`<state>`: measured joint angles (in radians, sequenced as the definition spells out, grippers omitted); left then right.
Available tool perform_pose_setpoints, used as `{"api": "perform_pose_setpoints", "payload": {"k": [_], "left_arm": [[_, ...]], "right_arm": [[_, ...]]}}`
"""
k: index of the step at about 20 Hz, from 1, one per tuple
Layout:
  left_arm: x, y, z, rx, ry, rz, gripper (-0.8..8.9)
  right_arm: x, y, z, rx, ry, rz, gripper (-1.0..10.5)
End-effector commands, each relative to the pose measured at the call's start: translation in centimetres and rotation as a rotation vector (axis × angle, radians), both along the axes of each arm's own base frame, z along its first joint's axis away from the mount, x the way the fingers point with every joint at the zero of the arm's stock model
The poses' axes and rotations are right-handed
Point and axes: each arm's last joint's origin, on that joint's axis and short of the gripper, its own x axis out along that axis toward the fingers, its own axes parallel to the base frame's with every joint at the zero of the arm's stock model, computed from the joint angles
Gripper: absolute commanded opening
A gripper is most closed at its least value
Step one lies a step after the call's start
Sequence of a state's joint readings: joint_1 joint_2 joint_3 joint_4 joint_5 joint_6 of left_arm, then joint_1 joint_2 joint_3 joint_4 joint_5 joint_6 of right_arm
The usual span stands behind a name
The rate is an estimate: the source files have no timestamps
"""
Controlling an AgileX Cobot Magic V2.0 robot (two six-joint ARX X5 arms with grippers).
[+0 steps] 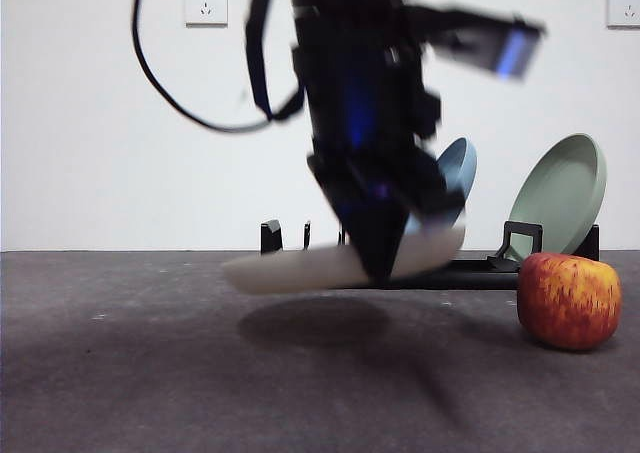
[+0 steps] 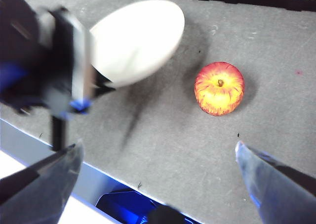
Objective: Take the yellow plate from the plate rack,put the plate on the table,take the apple from the table,put the apple in the plate
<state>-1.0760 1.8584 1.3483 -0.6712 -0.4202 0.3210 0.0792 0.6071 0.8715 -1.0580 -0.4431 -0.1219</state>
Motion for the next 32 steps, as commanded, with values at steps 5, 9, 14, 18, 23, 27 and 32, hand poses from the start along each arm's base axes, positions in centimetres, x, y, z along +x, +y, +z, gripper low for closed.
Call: {"api": "perform_pose_setpoints", "payload": {"k": [5, 9, 14, 18, 23, 27, 32], "left_arm": [[-0.3, -1.5, -3.8, 0.026, 0.022, 0.053, -0.07], [-0.4, -1.5, -3.9, 0.002, 0.058, 0.073, 1.45], [-0.4, -1.3, -3.5, 0.002, 0.055, 0.075, 2.57], [-0.8, -0.5, 0.2, -0.097, 0.021, 0.096, 2.57], [-2.4, 2.7, 8.6, -0.363, -0.046, 0.127, 2.56], [-4.7, 7.3, 14.9, -0.548, -0.109, 0.138, 2.52], [-7.9, 13.4, 20.0, -0.751, -0.150, 0.173, 2.52]], "right_arm": [[0.2, 0.0, 0.0, 0.005, 0.013, -0.003, 6.6], [0.5, 0.1, -0.1, 0.004, 0.024, -0.003, 6.6], [0.7, 0.1, -0.2, 0.003, 0.035, -0.004, 6.6], [0.9, 0.1, -0.3, -0.003, 0.046, -0.008, 6.6], [3.4, 0.2, -0.5, -0.002, 0.049, -0.043, 6.6], [7.3, 0.5, -1.5, 0.000, 0.067, -0.050, 6.6], [12.4, 1.4, -4.8, -0.055, 0.170, -0.061, 6.6]]}}
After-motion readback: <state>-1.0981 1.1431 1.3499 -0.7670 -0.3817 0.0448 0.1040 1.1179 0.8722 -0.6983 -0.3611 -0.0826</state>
